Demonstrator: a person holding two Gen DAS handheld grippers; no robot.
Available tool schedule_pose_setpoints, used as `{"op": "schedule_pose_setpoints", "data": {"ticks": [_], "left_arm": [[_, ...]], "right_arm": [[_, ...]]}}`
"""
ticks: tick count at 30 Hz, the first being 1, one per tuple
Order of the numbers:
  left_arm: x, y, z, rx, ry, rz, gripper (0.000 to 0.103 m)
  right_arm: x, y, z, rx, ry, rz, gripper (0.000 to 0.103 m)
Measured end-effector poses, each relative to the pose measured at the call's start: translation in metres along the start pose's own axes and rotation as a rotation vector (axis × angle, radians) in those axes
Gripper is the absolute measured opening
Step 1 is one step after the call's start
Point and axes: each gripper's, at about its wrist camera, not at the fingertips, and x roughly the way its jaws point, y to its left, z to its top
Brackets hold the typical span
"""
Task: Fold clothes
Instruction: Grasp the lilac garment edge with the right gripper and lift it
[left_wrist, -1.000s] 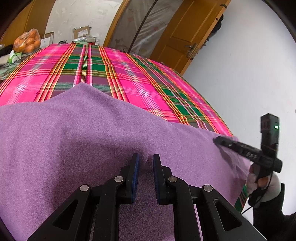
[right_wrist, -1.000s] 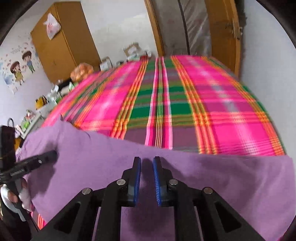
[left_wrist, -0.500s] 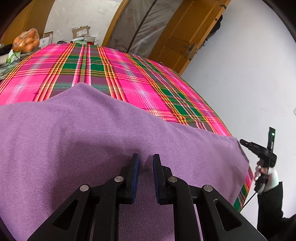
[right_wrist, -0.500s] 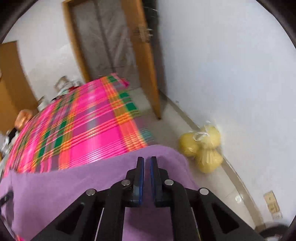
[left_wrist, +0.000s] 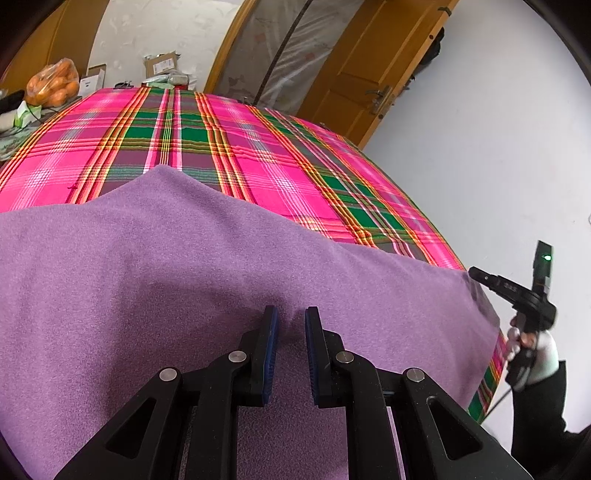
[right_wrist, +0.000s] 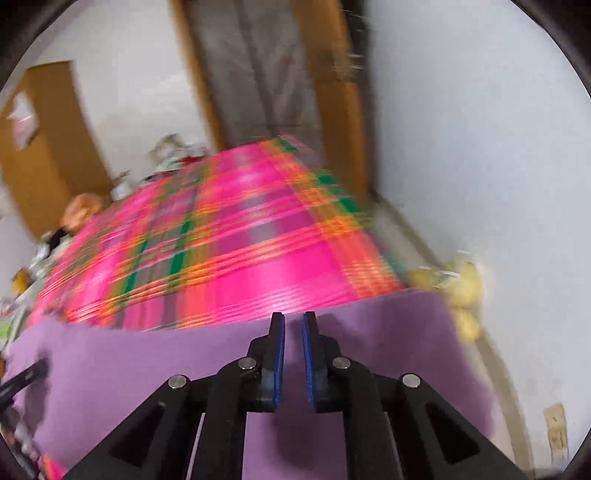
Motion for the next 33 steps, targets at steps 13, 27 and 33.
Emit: {"op": "schedule_pose_setpoints", "data": {"ticks": [13,27,33], "left_arm": [[-0.065,0.069,0.022,-0.058,-0.108,0.269,0.016],[-0.102,0.155,0.03,-0.164,-0.152,0.439,0.016],[-0.101,0.188,0.038,-0.263,-0.142,0.42,0.016]], "right_arm": [[0.05,0.25,-0.013,-0.3,0.224,0.493,0.012],[0.103,0.311,-0.001,-0.282,0.286,0.506,0.006],[0.133,0.344,-0.009,-0.297,0.337,0.515,0.001]]}}
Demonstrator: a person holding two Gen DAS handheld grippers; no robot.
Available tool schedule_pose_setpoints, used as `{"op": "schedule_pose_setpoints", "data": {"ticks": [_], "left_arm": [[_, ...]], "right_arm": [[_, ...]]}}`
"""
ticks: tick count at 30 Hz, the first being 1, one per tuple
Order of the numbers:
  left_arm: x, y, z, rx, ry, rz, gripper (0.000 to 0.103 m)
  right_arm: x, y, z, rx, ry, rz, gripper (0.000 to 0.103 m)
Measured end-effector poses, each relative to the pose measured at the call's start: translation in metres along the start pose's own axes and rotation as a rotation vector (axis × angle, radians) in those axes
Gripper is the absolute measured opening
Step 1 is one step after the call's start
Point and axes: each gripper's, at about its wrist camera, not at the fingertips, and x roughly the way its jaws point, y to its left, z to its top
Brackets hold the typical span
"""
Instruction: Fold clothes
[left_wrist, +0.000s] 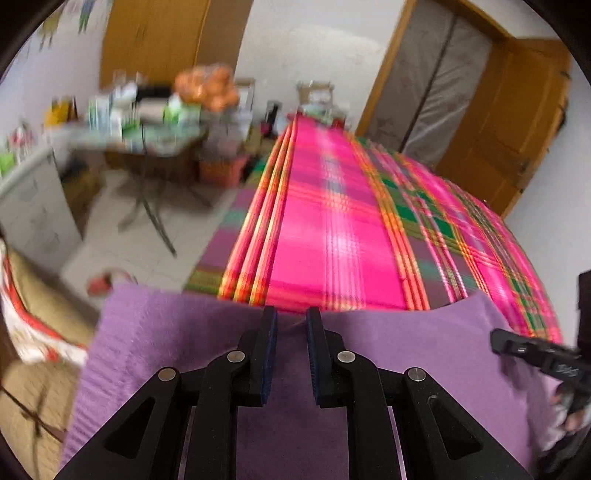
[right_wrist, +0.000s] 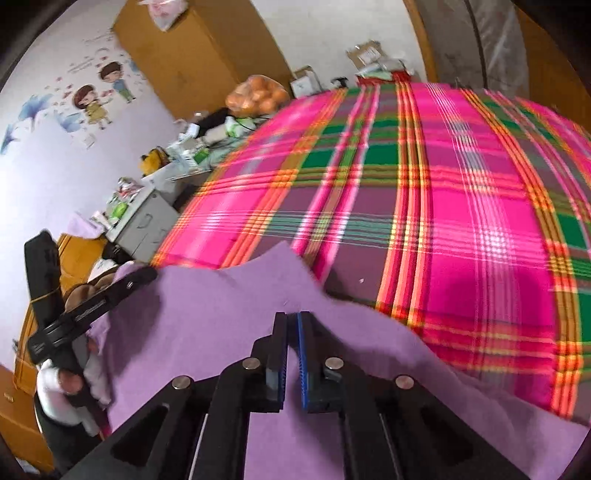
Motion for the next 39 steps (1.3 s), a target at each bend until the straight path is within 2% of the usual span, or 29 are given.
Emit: {"op": "schedule_pose_setpoints", "data": {"ticks": [4,8,12,14,20,23,25,28,31,32,34,35,37,39], "left_arm": [[0.002,0.011,0.002,-0.05,0.005,-0.057,0.016],[0.001,0.021,0.004,-0.105,-0.004,-0.113,0.016],[-0.026,0.035,-0.001,-0.125,-0.089,-0.103,0.016],[-0.042,0.046,-0.008,-0.14,-0.122,-0.09,0.016],[-0.079,0.06,-0.041,-0.151,-0.181,-0.105,0.016],[-0.068,0.06,-0.052,-0.128,-0.139,-0.091,0.016],[-0.065,0.063,-0.053,-0.15,-0.127,-0.083,0.016],[-0.066,0.065,-0.05,-0.155,-0.119,-0.063,0.016],[-0.068,0.061,-0.036,-0.13,-0.126,-0.05,0.017],[-0.066,0.06,-0.028,-0.116,-0.125,-0.035,0.018],[-0.063,0.058,-0.014,-0.089,-0.122,-0.007,0.034],[-0.058,0.059,-0.006,-0.075,-0.107,0.021,0.038],[-0.046,0.064,0.004,-0.058,-0.076,0.075,0.04],[-0.034,0.071,0.007,-0.053,-0.028,0.072,0.042]], "right_arm": [[0.004,-0.013,0.006,0.063,-0.053,0.012,0.0],[0.005,-0.044,0.005,0.201,-0.076,0.127,0.0],[0.0,-0.06,0.002,0.279,-0.088,0.167,0.0],[-0.013,-0.057,-0.003,0.273,-0.092,0.168,0.004],[-0.04,-0.026,-0.023,0.124,-0.059,0.168,0.005],[-0.039,-0.027,-0.031,0.095,-0.049,0.126,0.005],[-0.032,-0.036,-0.033,0.111,-0.041,0.083,0.004],[-0.032,-0.05,-0.035,0.161,-0.055,0.12,0.003],[-0.032,-0.054,-0.036,0.158,-0.065,0.14,0.003],[-0.031,-0.056,-0.036,0.163,-0.065,0.151,0.003],[-0.031,-0.058,-0.036,0.171,-0.067,0.164,0.003],[-0.03,-0.059,-0.036,0.174,-0.068,0.17,0.003],[-0.03,-0.061,-0.037,0.177,-0.071,0.175,0.003],[-0.03,-0.06,-0.038,0.174,-0.073,0.174,0.003]]}}
